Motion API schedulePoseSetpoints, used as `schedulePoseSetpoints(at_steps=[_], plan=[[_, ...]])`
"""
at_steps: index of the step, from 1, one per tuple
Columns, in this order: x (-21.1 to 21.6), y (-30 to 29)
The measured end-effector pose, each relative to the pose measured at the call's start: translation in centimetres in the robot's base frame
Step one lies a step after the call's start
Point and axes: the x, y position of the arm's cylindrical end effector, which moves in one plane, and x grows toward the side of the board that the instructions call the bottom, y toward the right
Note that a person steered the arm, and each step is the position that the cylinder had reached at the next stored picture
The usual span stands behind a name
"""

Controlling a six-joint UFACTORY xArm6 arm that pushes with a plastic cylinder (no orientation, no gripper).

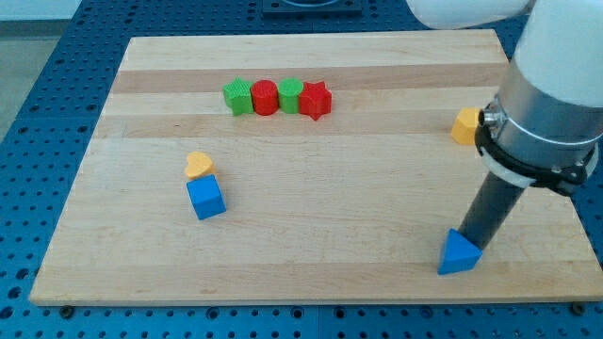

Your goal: Move the blue triangle a bit to the left

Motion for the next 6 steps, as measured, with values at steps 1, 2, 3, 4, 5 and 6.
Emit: schedulePoseSetpoints(at_steps=[1,2,3,4,5,6], plan=[[0.7,2.7],[1.6,2.7],[1.6,2.0],[1.6,-0.4],[1.6,-2.6],[0.6,-2.2]])
